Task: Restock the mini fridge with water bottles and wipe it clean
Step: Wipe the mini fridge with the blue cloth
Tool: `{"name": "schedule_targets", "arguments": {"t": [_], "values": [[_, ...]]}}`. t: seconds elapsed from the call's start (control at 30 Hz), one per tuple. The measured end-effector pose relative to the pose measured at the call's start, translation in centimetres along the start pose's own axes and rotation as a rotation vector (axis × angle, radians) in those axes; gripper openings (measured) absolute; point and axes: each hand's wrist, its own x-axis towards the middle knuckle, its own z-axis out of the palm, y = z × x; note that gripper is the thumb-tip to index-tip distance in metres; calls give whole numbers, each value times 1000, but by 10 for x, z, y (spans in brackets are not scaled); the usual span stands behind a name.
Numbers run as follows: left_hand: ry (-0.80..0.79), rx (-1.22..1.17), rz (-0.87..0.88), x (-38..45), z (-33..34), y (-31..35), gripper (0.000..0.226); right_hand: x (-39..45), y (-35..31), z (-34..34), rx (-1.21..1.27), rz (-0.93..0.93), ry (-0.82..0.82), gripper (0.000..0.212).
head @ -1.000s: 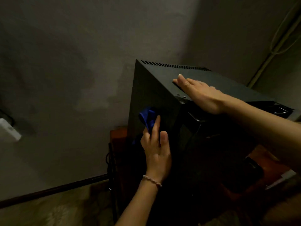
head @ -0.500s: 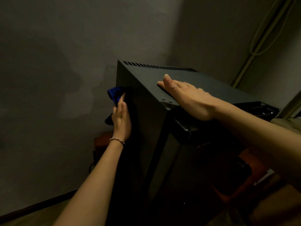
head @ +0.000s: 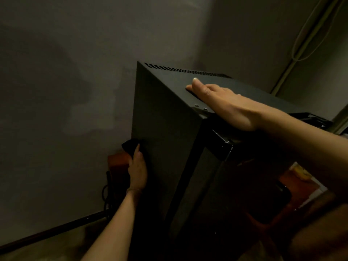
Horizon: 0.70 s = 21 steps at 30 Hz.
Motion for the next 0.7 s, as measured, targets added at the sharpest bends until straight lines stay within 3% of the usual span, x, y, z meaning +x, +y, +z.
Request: {"name": "schedule_targets", "arguments": {"t": [0.13, 0.27, 0.43, 0.57, 0.7], "values": [[-2, 36, -45, -55, 4, 14, 55, -6, -6, -1, -25, -4, -3, 74], [22, -26, -70, -111, 5, 66, 53, -14, -10, -3, -44, 15, -11, 77], [15, -134, 78, -167, 10, 144, 49, -13, -7, -4, -76, -6, -29, 82], [47, -100, 304, -152, 5, 190, 57, -9, -4, -4, -90, -37, -43, 90], [37, -58, 369, -107, -5, 210, 43, -7, -2, -2, -87, -42, -51, 94]]}}
